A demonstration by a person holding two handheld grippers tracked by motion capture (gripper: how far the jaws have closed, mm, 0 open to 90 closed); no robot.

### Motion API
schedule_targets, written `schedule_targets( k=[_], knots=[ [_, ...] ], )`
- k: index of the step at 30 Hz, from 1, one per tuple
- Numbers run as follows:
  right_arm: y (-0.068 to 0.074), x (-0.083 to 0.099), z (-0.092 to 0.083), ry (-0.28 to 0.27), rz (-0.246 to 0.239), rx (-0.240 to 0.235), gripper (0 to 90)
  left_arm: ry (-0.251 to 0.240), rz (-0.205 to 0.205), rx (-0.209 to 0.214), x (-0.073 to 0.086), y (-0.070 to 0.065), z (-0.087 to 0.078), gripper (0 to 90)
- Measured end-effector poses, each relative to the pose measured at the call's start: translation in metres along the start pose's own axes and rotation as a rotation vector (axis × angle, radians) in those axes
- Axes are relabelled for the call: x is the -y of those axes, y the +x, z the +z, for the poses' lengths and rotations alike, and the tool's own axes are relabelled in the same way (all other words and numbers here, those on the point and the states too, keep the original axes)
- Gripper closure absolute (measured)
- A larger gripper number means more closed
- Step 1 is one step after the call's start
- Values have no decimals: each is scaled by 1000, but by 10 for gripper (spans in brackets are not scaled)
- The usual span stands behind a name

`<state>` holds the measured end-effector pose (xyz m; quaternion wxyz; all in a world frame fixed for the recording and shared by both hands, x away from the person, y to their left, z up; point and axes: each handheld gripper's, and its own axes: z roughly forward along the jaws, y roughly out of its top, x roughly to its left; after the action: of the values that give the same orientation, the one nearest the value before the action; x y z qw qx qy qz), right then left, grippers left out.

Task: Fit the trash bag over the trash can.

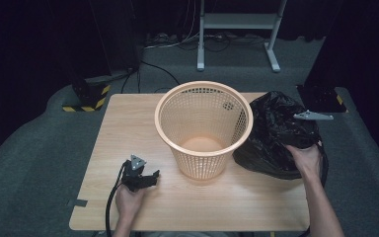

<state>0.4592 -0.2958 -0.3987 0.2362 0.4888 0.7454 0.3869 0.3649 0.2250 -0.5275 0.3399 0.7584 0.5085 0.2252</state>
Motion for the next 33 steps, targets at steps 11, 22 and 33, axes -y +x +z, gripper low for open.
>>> schedule_targets(
  k=[11,22,33],
  knots=[
    [-2,-1,20,55,16,19,208,0,0,0,0,0,0,224],
    [-2,-8,32,91,17,15,206,1,-1,-1,0,0,0,227],
    [-6,-4,49,142,38,4,192,1,-2,-2,0,0,0,228]
  ],
)
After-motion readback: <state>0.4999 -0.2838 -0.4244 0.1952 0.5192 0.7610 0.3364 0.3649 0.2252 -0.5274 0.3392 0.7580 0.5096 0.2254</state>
